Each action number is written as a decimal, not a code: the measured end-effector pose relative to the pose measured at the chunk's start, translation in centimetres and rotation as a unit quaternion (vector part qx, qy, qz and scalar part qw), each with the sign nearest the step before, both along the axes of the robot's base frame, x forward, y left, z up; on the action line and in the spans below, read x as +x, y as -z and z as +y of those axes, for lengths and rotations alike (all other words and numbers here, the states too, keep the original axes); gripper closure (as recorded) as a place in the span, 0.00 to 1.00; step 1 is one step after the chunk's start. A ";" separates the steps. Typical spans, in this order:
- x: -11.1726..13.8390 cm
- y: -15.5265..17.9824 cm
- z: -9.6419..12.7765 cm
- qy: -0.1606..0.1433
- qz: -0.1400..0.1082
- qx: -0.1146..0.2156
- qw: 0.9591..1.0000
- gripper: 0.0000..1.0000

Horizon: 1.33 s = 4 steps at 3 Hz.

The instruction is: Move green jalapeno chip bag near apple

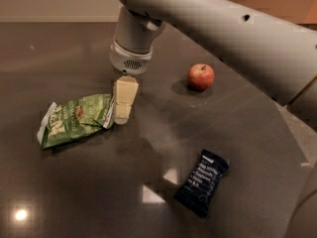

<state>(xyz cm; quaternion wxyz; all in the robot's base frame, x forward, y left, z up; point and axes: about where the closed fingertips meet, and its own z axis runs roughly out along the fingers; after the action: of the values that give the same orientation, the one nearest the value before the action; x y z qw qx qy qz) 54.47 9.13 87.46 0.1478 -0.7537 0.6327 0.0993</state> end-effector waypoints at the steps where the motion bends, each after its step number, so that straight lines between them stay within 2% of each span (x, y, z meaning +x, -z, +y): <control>1: 0.0 1.7 3.5 -0.028 0.016 -0.013 0.999 0.00; 2: -0.2 3.0 5.6 -0.044 0.029 -0.024 0.998 0.00; 4: -1.2 4.6 8.2 -0.065 0.045 -0.040 0.996 0.00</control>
Offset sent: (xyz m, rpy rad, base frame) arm -0.0039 0.0803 -0.0439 -0.0769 0.0925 0.1286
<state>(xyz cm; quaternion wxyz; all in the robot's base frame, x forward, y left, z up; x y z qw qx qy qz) 53.32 17.31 82.86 0.0822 -0.7936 0.5915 0.1167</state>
